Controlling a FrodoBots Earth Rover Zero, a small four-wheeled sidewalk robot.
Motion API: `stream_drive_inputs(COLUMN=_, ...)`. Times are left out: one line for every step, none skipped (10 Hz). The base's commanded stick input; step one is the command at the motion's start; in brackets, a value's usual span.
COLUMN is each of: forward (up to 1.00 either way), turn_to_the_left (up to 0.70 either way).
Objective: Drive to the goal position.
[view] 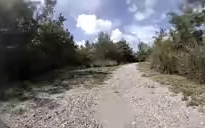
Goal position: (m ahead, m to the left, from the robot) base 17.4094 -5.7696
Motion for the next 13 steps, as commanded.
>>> stream_drive_inputs(forward=0.85, turn_to_the_left=-0.17)
stream_drive_inputs(forward=0.85, turn_to_the_left=-0.32)
stream_drive_inputs(forward=0.85, turn_to_the_left=-0.34)
stream_drive_inputs(forward=0.85, turn_to_the_left=-0.34)
stream_drive_inputs(forward=0.85, turn_to_the_left=-0.34)
stream_drive_inputs(forward=0.85, turn_to_the_left=-0.13)
stream_drive_inputs(forward=0.85, turn_to_the_left=0.00)
stream_drive_inputs(forward=0.85, turn_to_the_left=0.00)
stream_drive_inputs(forward=0.85, turn_to_the_left=0.00)
stream_drive_inputs(forward=0.85, turn_to_the_left=0.00)
stream_drive_inputs(forward=0.85, turn_to_the_left=0.00)
stream_drive_inputs(forward=0.85, turn_to_the_left=0.00)
stream_drive_inputs(forward=0.85, turn_to_the_left=0.00)
